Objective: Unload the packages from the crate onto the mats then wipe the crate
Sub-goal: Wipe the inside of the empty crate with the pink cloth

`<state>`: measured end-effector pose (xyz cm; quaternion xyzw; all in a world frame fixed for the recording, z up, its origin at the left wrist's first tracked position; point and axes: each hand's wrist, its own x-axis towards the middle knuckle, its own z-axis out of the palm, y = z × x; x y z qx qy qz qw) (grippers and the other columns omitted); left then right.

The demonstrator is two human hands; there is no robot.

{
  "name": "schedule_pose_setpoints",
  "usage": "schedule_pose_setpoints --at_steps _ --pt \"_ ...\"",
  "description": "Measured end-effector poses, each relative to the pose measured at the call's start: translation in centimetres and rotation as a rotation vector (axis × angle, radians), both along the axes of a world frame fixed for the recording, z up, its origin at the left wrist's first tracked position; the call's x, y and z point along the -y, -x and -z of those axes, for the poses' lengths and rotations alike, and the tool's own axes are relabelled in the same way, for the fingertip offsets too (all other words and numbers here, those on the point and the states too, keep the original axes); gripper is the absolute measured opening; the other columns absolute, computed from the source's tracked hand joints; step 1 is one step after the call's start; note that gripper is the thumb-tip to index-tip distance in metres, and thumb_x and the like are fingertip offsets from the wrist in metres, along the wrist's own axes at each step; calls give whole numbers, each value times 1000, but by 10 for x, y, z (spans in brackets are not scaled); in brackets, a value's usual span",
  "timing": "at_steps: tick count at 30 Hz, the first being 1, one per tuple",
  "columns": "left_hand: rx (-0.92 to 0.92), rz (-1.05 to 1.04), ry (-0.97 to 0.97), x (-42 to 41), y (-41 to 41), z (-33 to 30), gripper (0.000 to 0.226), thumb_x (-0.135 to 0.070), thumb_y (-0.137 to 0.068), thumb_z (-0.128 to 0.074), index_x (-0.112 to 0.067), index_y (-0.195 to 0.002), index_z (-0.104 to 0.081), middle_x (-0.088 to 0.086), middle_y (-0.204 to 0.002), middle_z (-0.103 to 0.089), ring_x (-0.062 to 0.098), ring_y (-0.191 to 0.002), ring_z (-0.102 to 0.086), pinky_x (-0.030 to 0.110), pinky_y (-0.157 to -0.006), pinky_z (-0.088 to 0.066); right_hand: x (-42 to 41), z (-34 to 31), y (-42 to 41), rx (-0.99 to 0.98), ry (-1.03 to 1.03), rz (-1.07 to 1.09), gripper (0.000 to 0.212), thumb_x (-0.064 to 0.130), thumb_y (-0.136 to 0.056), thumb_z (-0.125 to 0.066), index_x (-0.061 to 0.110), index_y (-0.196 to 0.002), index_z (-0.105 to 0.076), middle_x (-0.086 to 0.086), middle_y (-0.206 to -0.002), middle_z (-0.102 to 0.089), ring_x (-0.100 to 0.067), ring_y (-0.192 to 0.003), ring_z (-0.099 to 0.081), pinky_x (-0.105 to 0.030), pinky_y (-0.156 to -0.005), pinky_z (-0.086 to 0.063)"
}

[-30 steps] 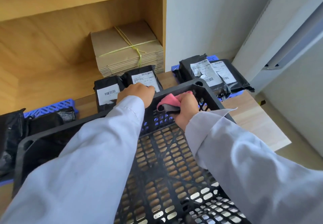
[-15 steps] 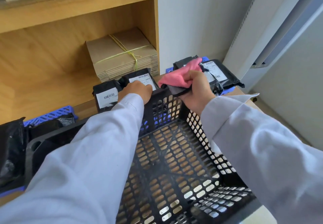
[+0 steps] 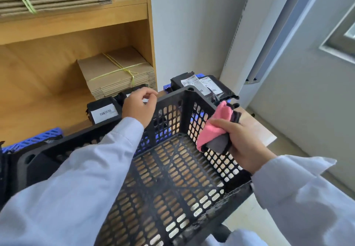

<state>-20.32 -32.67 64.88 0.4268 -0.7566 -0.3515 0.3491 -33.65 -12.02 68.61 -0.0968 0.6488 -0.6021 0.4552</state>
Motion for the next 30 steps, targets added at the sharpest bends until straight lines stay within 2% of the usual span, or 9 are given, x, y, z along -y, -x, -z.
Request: schedule_pose_setpoints --at_steps 3,6,9,12,15,17,21,25,30 --pt "-60 316 -287 -59 -11 -9 14 -42 -88 -62 -34 -93 -73 -13 -93 -72 3 -93 -66 23 -88 -49 -11 4 -20 -88 -60 -55 27 30 -77 -81 12 -92 -69 -5 -78 -73 -18 -68 -69 -37 -71 -58" --pt "-165 521 -934 -104 -17 -5 54 -70 -69 -69 -39 -112 -69 -6 -118 -69 13 -111 -64 39 -104 -44 -11 6 -37 -137 -77 -149 53 60 -73 -74 13 -97 -73 -5 -91 -77 -18 -82 -74 -37 -81 -57" --pt "-312 451 -1217 -125 -25 1 68 -55 -63 -80 -20 -120 -67 6 -118 -70 22 -113 -64 42 -106 -43 -6 9 -48 -142 -129 -291 86 88 -62 -57 14 -101 -76 -3 -98 -77 -20 -96 -73 -41 -95 -53" --pt "-391 351 -1190 -126 -38 3 43 -27 -71 -79 -11 -109 -69 13 -112 -71 29 -106 -67 46 -102 -47 -2 10 -45 -157 -93 -407 74 77 -65 -66 11 -98 -76 -7 -96 -77 -19 -93 -74 -44 -96 -54" --pt "-496 208 -1203 -123 -46 -1 25 -7 -79 -67 -6 -104 -69 15 -101 -71 27 -88 -69 40 -85 -55 1 7 -30 -137 -20 -459 30 36 -92 -66 7 -93 -73 0 -81 -78 3 -73 -71 -19 -74 -57" --pt "-550 91 -1185 -126 -47 -4 19 -1 -87 -57 -6 -102 -69 12 -90 -72 24 -76 -70 34 -70 -58 0 7 -15 -116 -7 -521 22 24 -96 -61 7 -101 -74 -3 -93 -78 -8 -83 -74 -23 -71 -55" --pt "-646 4 -1176 -135 -43 -4 23 -5 -90 -52 -8 -106 -69 11 -94 -73 24 -82 -69 38 -79 -53 0 12 9 -106 1 -490 22 24 -98 -58 10 -101 -75 -5 -100 -77 -22 -96 -73 -30 -72 -53" --pt "-646 -41 -1111 -147 -31 -4 39 -6 -73 -65 -8 -113 -67 14 -103 -70 26 -88 -68 40 -80 -53 -2 8 25 234 81 -555 45 43 -102 -41 16 -110 -76 -5 -112 -75 -20 -104 -71 -41 -87 -51" --pt "-334 -80 -581 -172 -13 -23 61 -16 -59 -85 -24 -116 -62 -3 -108 -72 15 -98 -69 31 -81 -56 -8 18 41 492 108 -622 44 37 -101 -41 11 -122 -70 -12 -124 -69 -25 -114 -66 -45 -100 -46"
